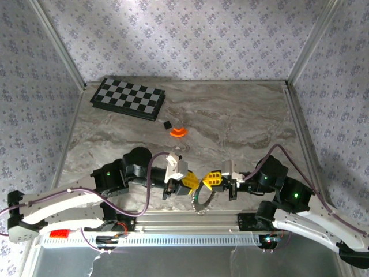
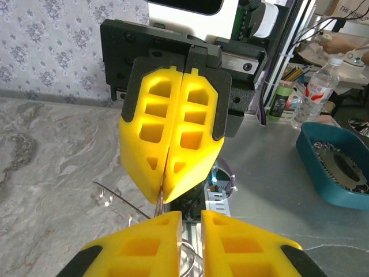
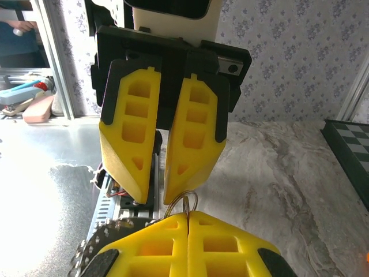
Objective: Put the keys on the keyring
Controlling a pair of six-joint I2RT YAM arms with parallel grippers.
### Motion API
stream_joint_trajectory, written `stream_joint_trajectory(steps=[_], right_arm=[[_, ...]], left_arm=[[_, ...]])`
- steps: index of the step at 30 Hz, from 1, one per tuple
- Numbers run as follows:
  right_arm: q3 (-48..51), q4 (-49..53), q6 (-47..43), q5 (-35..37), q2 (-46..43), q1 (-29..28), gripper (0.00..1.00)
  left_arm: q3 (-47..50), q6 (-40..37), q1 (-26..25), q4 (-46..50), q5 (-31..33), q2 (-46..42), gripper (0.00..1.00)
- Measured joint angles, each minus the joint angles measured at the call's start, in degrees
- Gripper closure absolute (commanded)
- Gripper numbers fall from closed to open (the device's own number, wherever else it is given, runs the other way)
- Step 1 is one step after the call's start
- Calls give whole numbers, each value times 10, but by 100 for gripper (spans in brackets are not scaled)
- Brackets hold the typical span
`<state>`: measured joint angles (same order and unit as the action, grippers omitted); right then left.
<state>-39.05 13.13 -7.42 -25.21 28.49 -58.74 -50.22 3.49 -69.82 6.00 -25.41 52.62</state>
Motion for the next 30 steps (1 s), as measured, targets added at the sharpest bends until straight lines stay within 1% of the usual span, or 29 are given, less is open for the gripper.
stream_joint_trajectory(steps=[7, 9, 13, 18, 23, 30], right_arm=[[-1, 17, -12, 18, 0, -12, 100], [-3, 18, -13, 22, 0, -17, 100], [-7, 18, -18, 28, 0, -26, 100], [-8, 18, -24, 34, 0, -34, 100], [-10, 19, -26, 39, 0, -38, 100], [-17, 21, -26, 50, 0, -39, 100]], left_arm=[[0, 0, -1, 1, 6, -1, 83], [0, 0, -1, 1, 12, -1, 85], [-5, 0, -1, 2, 45, -2, 88], [-5, -1, 0, 3, 84, -12, 88], [-7, -1, -1, 5, 81, -6, 85], [-7, -11, -16, 6, 66, 7, 81]])
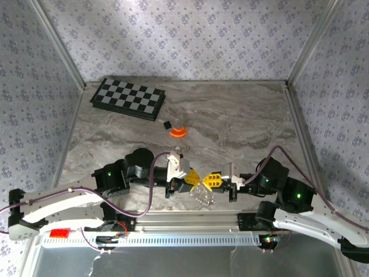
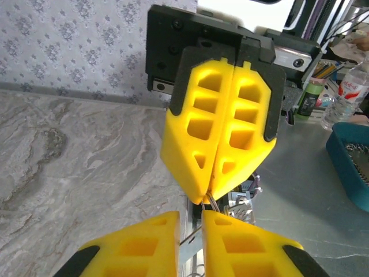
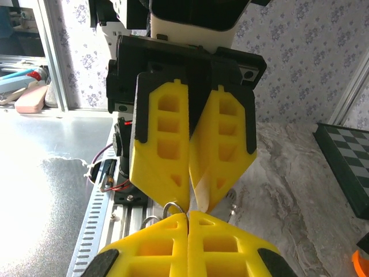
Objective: Put the keys on the keyring
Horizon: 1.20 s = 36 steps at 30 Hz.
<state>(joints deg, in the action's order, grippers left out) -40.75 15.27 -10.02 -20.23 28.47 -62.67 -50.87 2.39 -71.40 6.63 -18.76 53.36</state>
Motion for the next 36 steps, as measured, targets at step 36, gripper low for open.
stream_joint_trajectory(steps=[36], right_arm=[[0, 0, -6, 44, -17, -3, 100]], left_arm=[[-8, -17, -5, 6, 1, 5, 83]])
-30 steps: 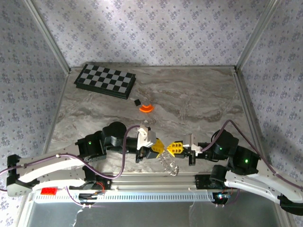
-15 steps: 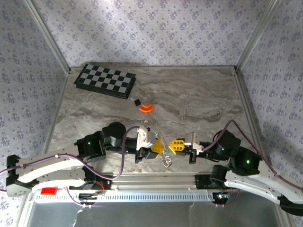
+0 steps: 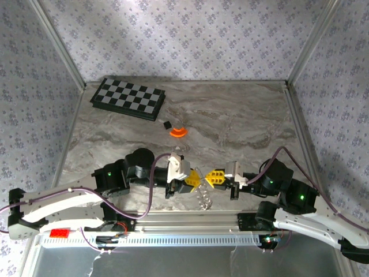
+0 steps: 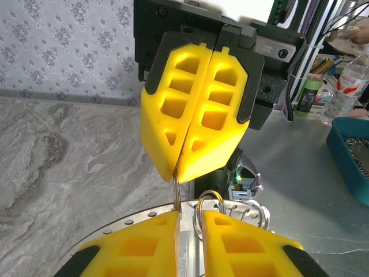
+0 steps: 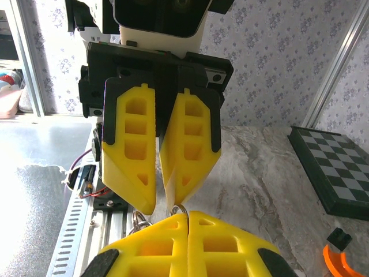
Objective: Put the keys on the keyring
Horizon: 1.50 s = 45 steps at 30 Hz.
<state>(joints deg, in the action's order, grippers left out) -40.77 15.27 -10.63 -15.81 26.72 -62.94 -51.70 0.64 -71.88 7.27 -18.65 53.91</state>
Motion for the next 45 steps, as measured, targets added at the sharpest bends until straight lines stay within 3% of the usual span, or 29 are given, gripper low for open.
stream_joint_trajectory(steps=[13, 18, 24, 32, 45], right_arm=[[0, 0, -4, 0, 0, 0, 100], [0, 0, -6, 0, 0, 0, 100], [0, 0, -7, 0, 4, -4, 100], [0, 0, -8, 0, 7, -5, 100], [0, 0, -10, 0, 10, -5, 100]], left_arm=[[0, 0, -2, -4, 9, 18, 87], [0, 2, -3, -8, 20, 18, 74], [0, 9, -3, -33, 28, 17, 71], [0, 7, -3, -40, 31, 17, 77], [3, 2, -3, -40, 33, 16, 77]])
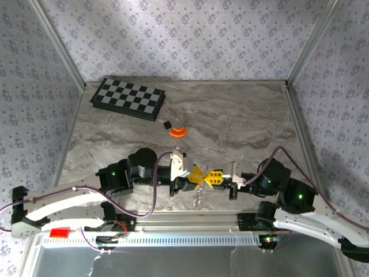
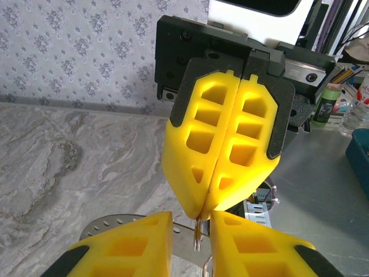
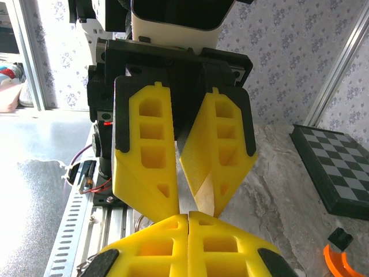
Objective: Put the keys on the keyring
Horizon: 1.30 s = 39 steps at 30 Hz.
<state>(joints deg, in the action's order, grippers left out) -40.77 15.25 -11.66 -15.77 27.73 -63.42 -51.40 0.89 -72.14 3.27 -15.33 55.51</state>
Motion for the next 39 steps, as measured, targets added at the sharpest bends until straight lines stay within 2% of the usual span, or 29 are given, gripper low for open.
stream_joint_trajectory(steps=[20, 25, 29, 34, 36, 38, 39], right_arm=[[0, -12, 0, -1, 14, -1, 100], [0, -19, 0, -1, 16, -1, 100], [0, -19, 0, -1, 17, -1, 100], [0, -20, 0, 0, 18, -1, 100], [0, -20, 0, 1, 18, -1, 85], [0, -20, 4, 6, 18, -1, 58], [0, -21, 7, 6, 18, -1, 51]], left_arm=[[25, 18, 13, -7, -6, -7, 78], [29, 22, 15, -20, -18, -7, 85], [31, 23, 15, -22, -27, -7, 100], [31, 24, 16, -22, -31, -7, 100], [31, 24, 17, -22, -28, -7, 100], [31, 24, 17, -23, -19, -7, 100], [32, 26, 19, -23, -15, -7, 100]])
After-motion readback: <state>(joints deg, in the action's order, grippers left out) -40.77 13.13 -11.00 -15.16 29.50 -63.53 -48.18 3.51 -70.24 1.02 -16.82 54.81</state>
